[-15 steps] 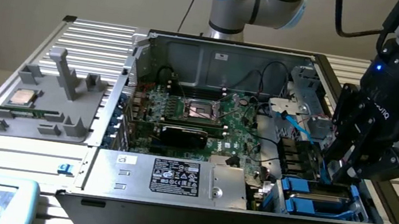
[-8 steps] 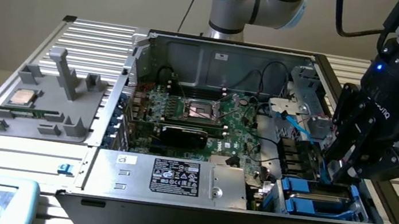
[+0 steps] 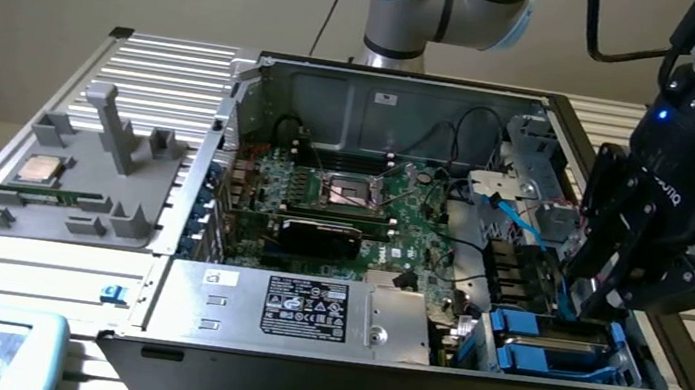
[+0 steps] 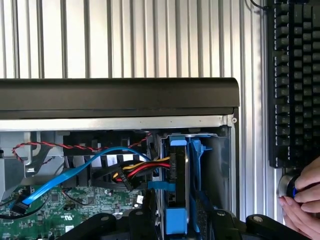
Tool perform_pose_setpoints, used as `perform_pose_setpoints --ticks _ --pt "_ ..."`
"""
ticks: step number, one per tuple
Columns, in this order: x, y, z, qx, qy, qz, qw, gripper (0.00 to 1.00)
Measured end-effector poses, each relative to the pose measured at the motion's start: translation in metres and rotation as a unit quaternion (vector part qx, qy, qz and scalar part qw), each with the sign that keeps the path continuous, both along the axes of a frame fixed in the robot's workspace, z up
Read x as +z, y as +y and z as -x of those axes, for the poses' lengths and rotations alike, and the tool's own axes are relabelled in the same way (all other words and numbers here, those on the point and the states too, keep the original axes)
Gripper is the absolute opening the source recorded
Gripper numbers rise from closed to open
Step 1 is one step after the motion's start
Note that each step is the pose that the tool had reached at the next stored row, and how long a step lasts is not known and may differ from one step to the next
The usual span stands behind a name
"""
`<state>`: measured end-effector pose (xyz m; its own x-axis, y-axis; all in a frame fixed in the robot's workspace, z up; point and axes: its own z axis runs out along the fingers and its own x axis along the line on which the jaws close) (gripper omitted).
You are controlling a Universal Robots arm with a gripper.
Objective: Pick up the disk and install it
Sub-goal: 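Insert the second disk wire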
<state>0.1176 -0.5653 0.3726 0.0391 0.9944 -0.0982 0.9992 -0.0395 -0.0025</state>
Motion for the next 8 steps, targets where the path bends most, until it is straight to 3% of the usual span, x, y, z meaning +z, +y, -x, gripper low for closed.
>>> perform_pose_setpoints --ticks 8 --pt "0.0055 0.0000 0.0000 0.000 0.0000 -0.0002 1.0000 0.43"
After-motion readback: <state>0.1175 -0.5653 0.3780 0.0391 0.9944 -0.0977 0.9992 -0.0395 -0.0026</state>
